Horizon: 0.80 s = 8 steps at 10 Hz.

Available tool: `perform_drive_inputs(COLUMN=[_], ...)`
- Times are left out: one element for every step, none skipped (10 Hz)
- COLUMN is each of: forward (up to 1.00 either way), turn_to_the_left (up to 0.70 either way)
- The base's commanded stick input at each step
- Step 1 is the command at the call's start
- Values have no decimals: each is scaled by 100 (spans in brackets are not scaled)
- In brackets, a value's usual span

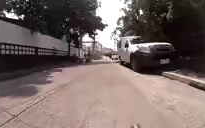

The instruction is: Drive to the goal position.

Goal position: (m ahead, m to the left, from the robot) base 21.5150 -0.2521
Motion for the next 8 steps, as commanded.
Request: perform_drive_inputs(forward=[78, 85, 85, 85, 85, 85, 85, 85], turn_to_the_left=[0, 0, 0, 0, 0, 0, 0, 0])
